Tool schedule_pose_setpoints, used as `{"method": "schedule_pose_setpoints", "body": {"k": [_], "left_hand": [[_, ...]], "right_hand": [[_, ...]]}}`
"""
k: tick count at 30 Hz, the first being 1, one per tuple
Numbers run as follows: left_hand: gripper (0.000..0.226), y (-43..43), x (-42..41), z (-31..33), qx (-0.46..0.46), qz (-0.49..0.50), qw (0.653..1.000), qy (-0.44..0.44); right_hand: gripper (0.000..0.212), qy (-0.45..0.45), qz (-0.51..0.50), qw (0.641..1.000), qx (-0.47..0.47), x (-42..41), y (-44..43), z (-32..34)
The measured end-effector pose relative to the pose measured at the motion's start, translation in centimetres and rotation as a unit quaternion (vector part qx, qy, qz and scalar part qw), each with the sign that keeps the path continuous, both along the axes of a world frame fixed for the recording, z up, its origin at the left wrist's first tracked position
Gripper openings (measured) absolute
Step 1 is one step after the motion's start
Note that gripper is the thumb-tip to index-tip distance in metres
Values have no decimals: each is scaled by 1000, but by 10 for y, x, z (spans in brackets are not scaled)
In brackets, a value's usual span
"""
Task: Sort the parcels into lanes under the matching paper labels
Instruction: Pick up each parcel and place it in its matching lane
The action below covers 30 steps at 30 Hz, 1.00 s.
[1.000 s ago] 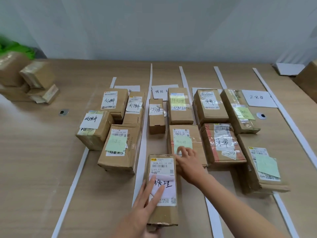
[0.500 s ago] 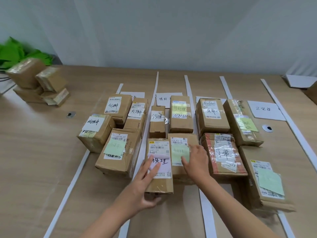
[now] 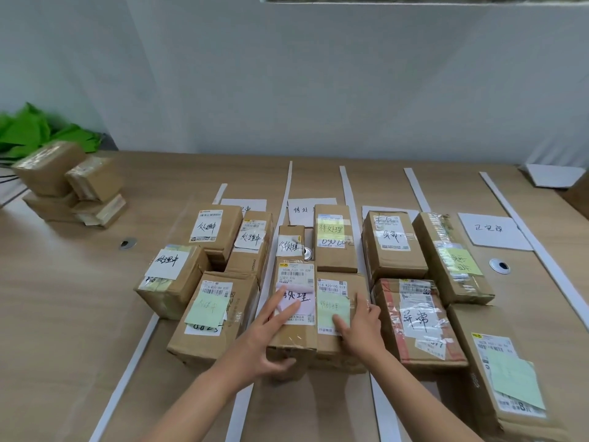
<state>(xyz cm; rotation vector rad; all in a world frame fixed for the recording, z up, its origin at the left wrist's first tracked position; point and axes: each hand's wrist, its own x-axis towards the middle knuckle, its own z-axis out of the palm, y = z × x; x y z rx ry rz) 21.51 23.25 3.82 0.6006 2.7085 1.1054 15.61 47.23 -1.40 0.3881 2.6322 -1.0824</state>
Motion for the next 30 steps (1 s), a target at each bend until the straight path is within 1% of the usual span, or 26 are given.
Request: {"method": "schedule_pose_setpoints", "body": {"k": [2, 3, 5, 6, 7, 8, 9, 11, 12, 13, 15, 19, 21, 23, 27, 30], "left_hand": [[96, -1, -5, 0, 10, 2, 1000, -4], [96, 0, -8, 1, 11, 6, 1000, -5], [97, 0, -10, 2, -8, 12, 1000, -8], [97, 1, -10, 4, -34, 12, 999, -4], [96, 1, -10, 7, -59, 14, 998, 2], [93, 1, -9, 13, -65, 21, 998, 2], [87, 3, -10, 22, -43, 38, 998, -5], [68, 4, -16, 43, 45, 98, 994, -10], [61, 2, -22, 56, 75, 131, 988, 10], [56, -1, -29, 68, 82, 160, 983, 46], [50, -11, -46, 92, 52, 197, 970, 133], [56, -39, -63, 151, -71, 250, 929, 265], [59, -64, -57, 176, -132, 274, 895, 328], [62, -93, -42, 195, -167, 301, 859, 379], [63, -162, 3, 216, -176, 369, 811, 419], [61, -231, 45, 218, -227, 383, 788, 426]], "right_hand": [[85, -12, -4, 1000, -22, -6, 0, 2], [87, -26, -3, 999, -18, -9, 1, 4], [86, -48, 7, 998, 34, -14, 0, 10], [81, -39, 6, 997, 60, -17, -1, 16], [74, -16, 0, 997, 75, -19, -3, 23], [68, 15, -6, 997, 78, -20, -6, 33], [65, 47, -5, 996, 72, -22, -11, 45], [64, 102, 14, 994, 47, -27, -24, 74], [63, 128, 28, 991, 34, -30, -34, 90], [62, 157, 45, 986, 25, -33, -46, 108], [62, 219, 87, 972, 11, -35, -72, 143], [66, 342, 172, 923, 44, -30, -128, 212], [70, 392, 184, 900, 50, -20, -158, 243], [73, 428, 193, 881, 53, -8, -191, 265], [78, 480, 215, 850, 40, 20, -264, 290], [79, 485, 250, 838, 26, 49, -333, 293]]}}
